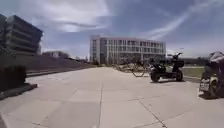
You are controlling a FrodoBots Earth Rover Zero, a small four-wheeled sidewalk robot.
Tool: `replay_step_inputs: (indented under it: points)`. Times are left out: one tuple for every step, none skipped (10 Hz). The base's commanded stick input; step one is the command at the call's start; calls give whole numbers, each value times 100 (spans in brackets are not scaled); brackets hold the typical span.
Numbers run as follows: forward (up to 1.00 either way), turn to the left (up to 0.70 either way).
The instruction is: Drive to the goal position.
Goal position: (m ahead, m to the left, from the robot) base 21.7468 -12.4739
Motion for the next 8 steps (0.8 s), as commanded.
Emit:
replay_step_inputs:
  points:
    - [60,0]
    - [60,0]
    - [60,0]
    - [60,0]
    - [60,0]
    - [60,0]
    - [60,0]
    - [60,5]
